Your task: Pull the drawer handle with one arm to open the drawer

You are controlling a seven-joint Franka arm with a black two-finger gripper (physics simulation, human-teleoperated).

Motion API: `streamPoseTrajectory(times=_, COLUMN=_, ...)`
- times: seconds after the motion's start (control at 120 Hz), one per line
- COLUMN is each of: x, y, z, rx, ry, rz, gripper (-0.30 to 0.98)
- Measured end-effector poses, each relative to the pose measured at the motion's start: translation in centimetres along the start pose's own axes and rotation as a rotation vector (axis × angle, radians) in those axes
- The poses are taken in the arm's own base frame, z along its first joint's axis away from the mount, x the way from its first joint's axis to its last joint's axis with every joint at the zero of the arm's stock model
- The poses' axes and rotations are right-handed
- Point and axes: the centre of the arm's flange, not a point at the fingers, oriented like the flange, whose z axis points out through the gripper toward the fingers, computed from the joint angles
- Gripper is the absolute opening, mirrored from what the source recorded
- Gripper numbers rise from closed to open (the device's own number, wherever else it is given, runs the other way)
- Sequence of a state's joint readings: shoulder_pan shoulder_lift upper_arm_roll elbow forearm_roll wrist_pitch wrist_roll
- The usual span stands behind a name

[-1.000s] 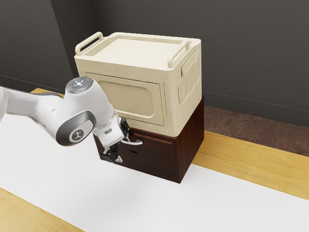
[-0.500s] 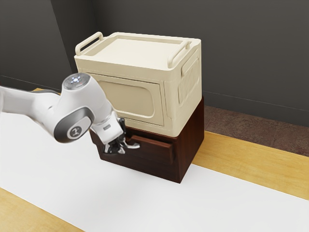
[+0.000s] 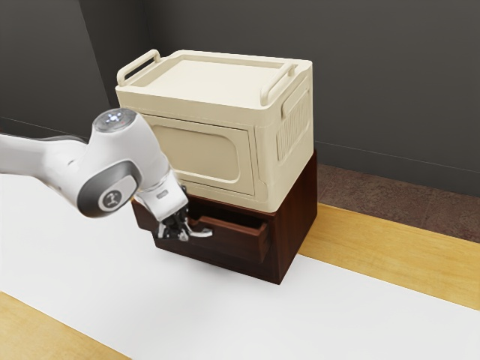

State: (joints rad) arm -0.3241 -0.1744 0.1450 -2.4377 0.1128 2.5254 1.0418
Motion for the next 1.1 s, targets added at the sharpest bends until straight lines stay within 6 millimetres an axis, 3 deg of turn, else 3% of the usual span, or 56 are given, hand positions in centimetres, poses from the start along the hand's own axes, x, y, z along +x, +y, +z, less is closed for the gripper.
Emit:
streamPoseTrajectory(times=0.742, x=-0.6, y=3.9, z=-0.2, rx=-0.048, ry=0.001, rz=-0.031, gripper=-0.12)
streamPoseTrajectory(times=1.1, x=-0.8, y=6.2, z=-0.8, rx=-0.055, ry=0.013, rz=-0.031, gripper=-0.06)
